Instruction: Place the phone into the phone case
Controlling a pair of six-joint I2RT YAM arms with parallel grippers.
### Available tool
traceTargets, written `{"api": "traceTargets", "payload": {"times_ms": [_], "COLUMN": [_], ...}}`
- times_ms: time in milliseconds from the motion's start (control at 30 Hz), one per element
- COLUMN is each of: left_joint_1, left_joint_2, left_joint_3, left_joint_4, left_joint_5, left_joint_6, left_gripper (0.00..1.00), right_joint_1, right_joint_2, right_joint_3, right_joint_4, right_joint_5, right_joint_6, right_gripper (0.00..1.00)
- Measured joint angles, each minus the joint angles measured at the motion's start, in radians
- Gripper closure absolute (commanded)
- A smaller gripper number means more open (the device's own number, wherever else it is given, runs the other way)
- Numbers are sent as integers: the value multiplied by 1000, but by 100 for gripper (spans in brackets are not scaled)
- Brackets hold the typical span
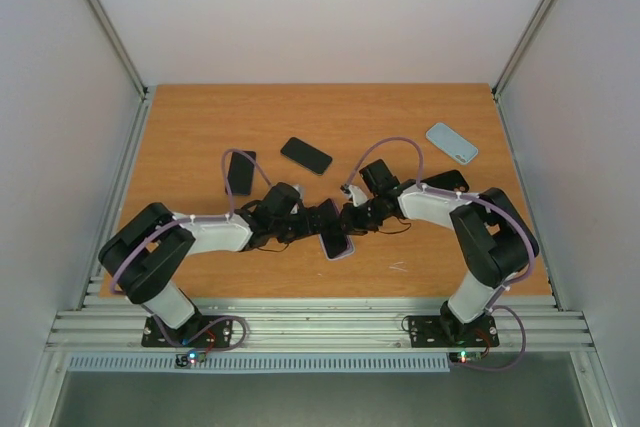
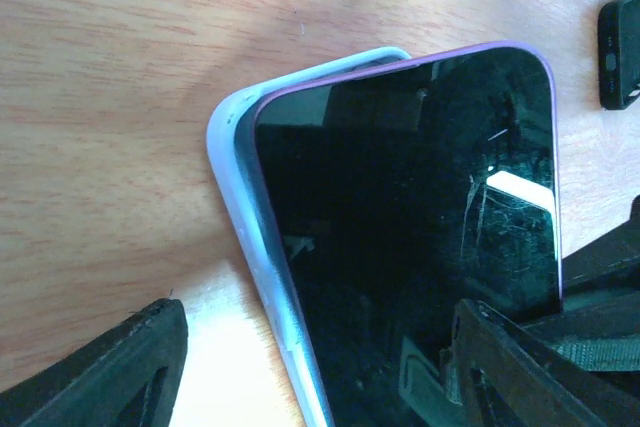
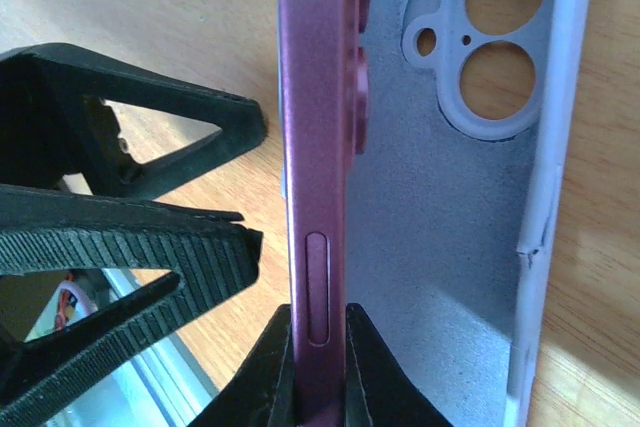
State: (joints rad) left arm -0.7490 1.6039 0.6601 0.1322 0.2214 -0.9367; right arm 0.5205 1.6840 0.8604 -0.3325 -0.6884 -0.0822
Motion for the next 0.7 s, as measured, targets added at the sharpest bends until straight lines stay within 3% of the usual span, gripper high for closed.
{"api": "traceTargets", "payload": {"times_ms": [700], "left_joint_1": [2], "left_joint_2": [-19], "left_joint_3": [-2], "left_joint_4": [-27], "left_joint_5": [-35], "left_joint_6": [10], "left_gripper": [38], "right_joint_1": [51], "right_joint_2": [56], "right_joint_3": [-41], "right_joint_4": [222], "right_joint_5": [-73], "right_joint_6": [239], "right_gripper": [96]}}
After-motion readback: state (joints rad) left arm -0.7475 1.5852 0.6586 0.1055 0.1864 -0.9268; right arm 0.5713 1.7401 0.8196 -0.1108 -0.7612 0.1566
